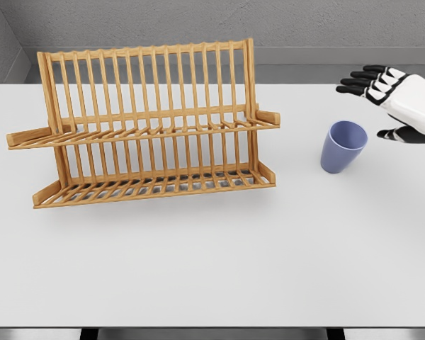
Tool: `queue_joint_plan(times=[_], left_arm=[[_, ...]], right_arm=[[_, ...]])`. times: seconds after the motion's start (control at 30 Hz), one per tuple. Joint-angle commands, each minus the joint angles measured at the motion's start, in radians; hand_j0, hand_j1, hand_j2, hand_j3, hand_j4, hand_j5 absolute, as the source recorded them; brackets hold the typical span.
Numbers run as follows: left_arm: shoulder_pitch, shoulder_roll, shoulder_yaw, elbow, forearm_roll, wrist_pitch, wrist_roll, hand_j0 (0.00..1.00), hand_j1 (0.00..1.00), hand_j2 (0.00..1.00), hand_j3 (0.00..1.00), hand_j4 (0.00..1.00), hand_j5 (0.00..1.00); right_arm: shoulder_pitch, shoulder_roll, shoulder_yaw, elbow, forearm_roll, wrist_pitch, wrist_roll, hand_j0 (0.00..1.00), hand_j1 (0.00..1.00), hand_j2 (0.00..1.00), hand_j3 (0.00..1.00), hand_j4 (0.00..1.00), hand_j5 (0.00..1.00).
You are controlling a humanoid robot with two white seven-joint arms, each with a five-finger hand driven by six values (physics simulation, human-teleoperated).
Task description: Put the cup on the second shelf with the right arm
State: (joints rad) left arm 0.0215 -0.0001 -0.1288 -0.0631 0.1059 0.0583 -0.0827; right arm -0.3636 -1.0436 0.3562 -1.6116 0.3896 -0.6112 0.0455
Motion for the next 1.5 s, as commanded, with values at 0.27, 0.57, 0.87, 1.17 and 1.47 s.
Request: queue_joint_plan(times=[0.27,0.57,0.87,1.17,1.47], left_arm=[[0.0,0.0,0.0,0.0,0.0,0.0,0.0,1.0,1.0,1.0,1.0,1.0,1.0],[0.0,0.0,0.0,0.0,0.0,0.0,0.0,1.0,1.0,1.0,1.0,1.0,1.0],[0.0,0.0,0.0,0.0,0.0,0.0,0.0,1.0,1.0,1.0,1.0,1.0,1.0],[0.0,0.0,0.0,0.0,0.0,0.0,0.0,1.0,1.0,1.0,1.0,1.0,1.0],[0.0,0.0,0.0,0.0,0.0,0.0,0.0,1.0,1.0,1.0,1.0,1.0,1.0]], right_arm=[[-0.109,0.005,0.004,0.087,-0.011,0.0,0.454,1.0,1.0,1.0,1.0,1.0,1.0],[-0.38,0.116,0.305,0.26,-0.012,0.0,0.565,1.0,1.0,1.0,1.0,1.0,1.0],[-0.439,0.165,0.354,0.317,-0.006,0.0,0.565,1.0,1.0,1.0,1.0,1.0,1.0],[-0.465,0.194,0.399,0.386,-0.005,0.0,0.565,1.0,1.0,1.0,1.0,1.0,1.0],[-0.499,0.218,0.426,0.411,-0.005,0.0,0.565,1.0,1.0,1.0,1.0,1.0,1.0]])
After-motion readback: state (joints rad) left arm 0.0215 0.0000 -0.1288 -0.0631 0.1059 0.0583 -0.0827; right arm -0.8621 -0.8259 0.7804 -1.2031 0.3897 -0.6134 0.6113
